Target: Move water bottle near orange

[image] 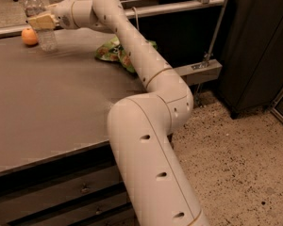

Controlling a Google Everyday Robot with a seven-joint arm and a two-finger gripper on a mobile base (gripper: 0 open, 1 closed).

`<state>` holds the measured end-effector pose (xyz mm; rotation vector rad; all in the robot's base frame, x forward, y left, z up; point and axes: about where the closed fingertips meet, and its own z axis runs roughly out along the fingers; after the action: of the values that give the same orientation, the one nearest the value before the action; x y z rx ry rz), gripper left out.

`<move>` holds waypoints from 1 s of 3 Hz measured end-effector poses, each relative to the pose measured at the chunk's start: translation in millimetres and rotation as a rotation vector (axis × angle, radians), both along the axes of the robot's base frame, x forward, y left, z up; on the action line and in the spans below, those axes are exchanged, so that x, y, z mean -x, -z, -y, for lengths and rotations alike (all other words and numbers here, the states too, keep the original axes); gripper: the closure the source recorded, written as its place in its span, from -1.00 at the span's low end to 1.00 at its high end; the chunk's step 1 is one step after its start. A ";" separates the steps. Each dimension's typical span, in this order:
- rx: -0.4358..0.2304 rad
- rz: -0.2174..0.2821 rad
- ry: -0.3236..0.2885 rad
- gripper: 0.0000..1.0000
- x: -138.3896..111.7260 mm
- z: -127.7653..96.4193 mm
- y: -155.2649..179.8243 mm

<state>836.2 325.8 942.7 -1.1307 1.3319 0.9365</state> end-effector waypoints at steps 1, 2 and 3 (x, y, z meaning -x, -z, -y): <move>0.005 -0.006 -0.002 0.16 -1.5 -0.6 2.0; 0.007 -0.013 -0.005 -0.30 -2.3 -1.8 4.7; 0.006 -0.019 -0.008 -0.76 -3.1 -2.9 7.6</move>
Offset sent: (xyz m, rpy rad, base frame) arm 0.0126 -0.0040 -0.0025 -0.0074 0.0166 0.0004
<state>839.4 328.7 935.1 -1.1355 1.3469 0.9515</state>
